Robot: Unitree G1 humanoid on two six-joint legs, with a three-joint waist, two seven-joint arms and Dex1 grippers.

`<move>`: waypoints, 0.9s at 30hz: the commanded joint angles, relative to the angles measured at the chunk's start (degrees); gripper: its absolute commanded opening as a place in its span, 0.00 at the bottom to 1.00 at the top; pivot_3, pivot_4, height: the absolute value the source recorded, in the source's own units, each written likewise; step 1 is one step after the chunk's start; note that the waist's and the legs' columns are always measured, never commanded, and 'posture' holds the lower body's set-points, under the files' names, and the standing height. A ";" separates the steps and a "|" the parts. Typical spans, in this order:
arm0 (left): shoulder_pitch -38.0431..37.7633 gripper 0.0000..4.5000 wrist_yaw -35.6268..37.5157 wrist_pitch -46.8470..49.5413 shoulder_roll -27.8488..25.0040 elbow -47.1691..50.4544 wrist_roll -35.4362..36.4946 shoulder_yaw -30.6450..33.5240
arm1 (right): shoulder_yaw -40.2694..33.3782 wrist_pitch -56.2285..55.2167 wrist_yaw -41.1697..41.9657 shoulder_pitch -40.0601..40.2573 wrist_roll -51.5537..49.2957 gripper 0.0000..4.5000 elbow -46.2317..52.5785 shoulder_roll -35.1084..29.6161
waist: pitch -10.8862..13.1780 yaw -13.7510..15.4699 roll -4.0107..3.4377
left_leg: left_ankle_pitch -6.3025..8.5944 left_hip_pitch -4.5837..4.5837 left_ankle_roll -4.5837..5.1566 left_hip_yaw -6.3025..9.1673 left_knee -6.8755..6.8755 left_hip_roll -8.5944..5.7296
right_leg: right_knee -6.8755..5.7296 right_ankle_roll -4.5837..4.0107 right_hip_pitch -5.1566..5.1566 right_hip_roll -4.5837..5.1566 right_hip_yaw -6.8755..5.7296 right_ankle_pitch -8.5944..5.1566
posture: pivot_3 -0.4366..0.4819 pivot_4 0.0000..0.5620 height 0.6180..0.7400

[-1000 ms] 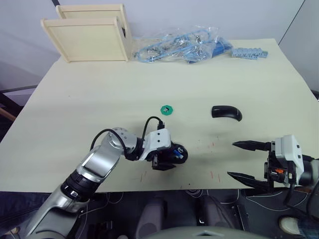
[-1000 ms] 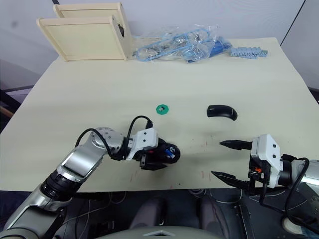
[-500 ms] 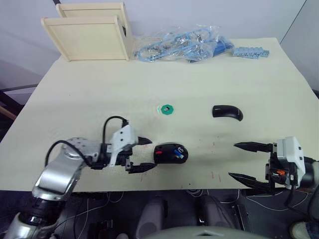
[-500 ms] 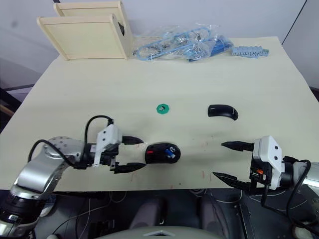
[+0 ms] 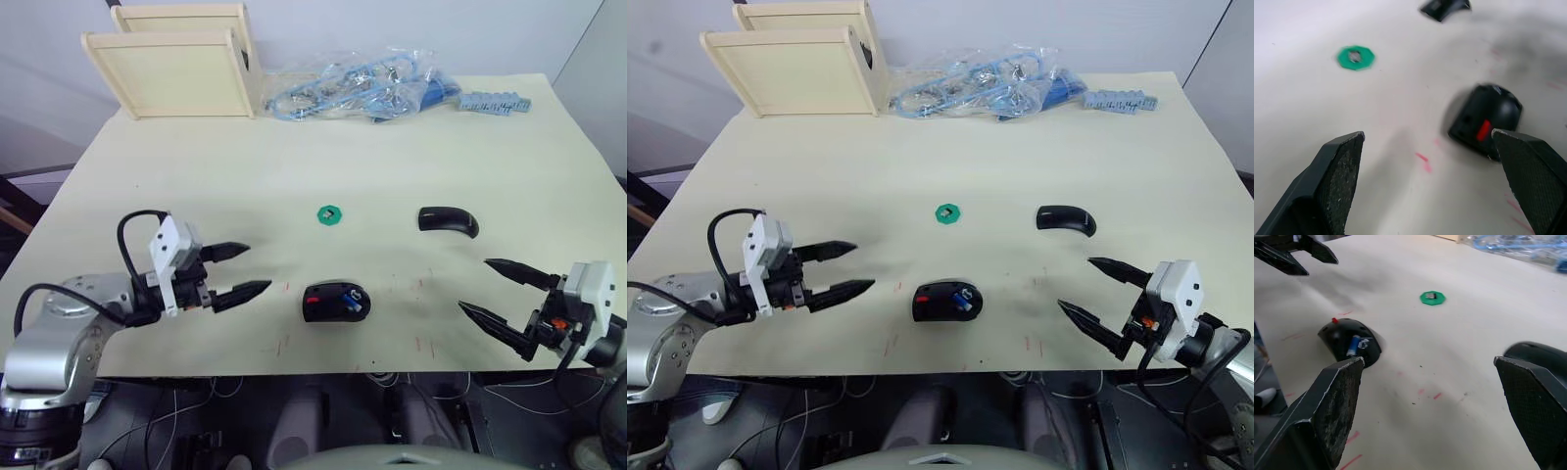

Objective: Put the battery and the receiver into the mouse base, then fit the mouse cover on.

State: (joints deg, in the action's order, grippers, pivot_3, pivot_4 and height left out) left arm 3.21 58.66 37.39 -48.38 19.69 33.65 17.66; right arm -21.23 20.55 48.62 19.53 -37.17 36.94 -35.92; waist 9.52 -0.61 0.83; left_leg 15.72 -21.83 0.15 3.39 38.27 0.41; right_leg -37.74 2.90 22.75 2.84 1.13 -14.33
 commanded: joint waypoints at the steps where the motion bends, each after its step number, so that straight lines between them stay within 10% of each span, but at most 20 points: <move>1: 3.92 0.99 -4.32 4.50 0.07 1.88 2.42 -0.17 | -1.12 -2.35 -1.53 0.09 0.13 1.00 2.15 1.00 | 0.00 -0.05 -0.01 | 0.00 0.00 0.00 0.00 0.00 0.00 | 0.00 0.00 0.00 -0.01 0.00 0.00 | 0.48 0.27 1.00; 10: 22.06 0.99 -15.53 12.62 6.51 -3.42 -0.77 -11.86 | 2.29 -3.14 -4.60 -0.27 2.58 1.00 4.43 1.80 | 0.03 -0.17 0.02 | 0.00 -0.02 0.00 -0.02 0.03 -0.09 | -0.03 0.04 -0.02 0.01 -0.01 0.00 | 0.48 0.27 1.00; 14: 25.93 0.69 -18.59 10.80 10.02 -8.75 -5.05 -16.38 | 3.84 -1.34 -7.46 -1.75 1.85 1.00 6.60 2.13 | 0.04 -0.44 0.02 | -0.01 0.03 0.00 -0.02 0.03 -0.09 | -0.11 0.04 0.03 -0.01 0.12 0.00 | 0.48 0.27 1.00; 22: 30.67 0.69 -17.48 1.71 14.47 -21.25 -12.40 -21.34 | 6.69 -3.17 -8.07 -1.17 4.25 1.00 5.51 3.54 | 0.05 -0.11 0.06 | -0.01 -0.02 0.00 -0.06 0.04 -0.11 | -0.09 0.03 0.03 0.00 0.04 0.00 | 0.48 0.27 1.00; 27: 34.89 0.28 -12.13 -3.77 14.48 -30.15 -16.04 -24.23 | 8.50 -4.74 -8.10 -1.51 5.57 1.00 4.13 4.83 | 0.05 -0.12 0.05 | -0.01 -0.02 0.00 -0.05 0.04 -0.11 | -0.11 0.03 0.03 0.00 0.02 -0.01 | 0.48 0.27 1.00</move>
State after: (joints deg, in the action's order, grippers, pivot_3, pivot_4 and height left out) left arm 36.49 44.83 36.19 -33.63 -9.08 18.94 -6.19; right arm -12.63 17.36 40.58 18.01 -31.72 40.60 -31.29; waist 9.57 -0.73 0.89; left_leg 15.71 -21.84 0.15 3.33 38.32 0.30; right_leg -37.85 2.93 22.78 2.83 1.15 -14.34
